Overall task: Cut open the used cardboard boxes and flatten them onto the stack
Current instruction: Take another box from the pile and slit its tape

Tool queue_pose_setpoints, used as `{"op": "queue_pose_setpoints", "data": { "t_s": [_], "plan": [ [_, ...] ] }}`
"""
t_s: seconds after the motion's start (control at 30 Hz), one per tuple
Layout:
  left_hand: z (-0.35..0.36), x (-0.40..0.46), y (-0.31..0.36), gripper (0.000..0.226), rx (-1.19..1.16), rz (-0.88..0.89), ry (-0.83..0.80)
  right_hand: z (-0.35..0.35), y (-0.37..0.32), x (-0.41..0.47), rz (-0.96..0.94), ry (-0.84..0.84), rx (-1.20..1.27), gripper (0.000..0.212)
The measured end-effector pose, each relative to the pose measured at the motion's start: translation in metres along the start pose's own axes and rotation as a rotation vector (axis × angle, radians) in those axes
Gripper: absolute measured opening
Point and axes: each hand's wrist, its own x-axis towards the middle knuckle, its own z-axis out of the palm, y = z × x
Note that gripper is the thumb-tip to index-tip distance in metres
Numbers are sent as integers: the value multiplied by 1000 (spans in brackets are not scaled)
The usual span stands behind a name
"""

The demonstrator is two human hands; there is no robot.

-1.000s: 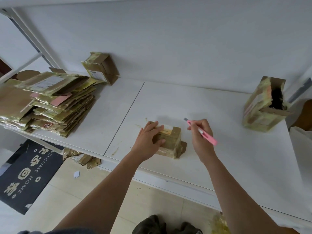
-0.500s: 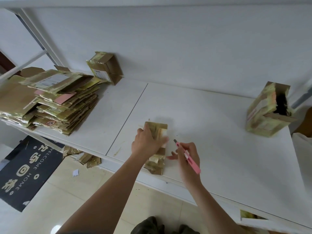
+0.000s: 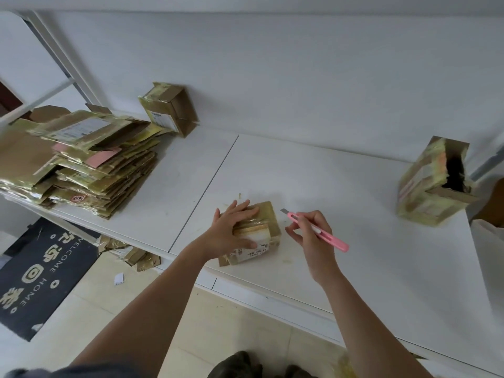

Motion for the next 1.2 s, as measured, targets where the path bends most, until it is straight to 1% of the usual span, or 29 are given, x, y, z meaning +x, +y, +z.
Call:
{"op": "queue_pose_setpoints", "data": {
  "t_s": [0.33,0.53,0.6,0.77,1.07,1.2],
  "plan": [
    [5,3,0,80,23,8,48,13,10,11,81,8,23,14],
    [6,2,-1,79,25,8,61,12,8,17,147,-21,61,15],
    [7,3,-1,78,36,15,72,8,7,18,163,-56,60,16],
    [10,2,-1,77,79,31,89,0,4,12,133,-145,24,19],
    [10,2,1,77,104,36,65,-19,7,-4,99,-181,-24,20],
    [10,3,-1,77,107,30,71,-29,6,-12,72,-222,-130,23]
  ]
}}
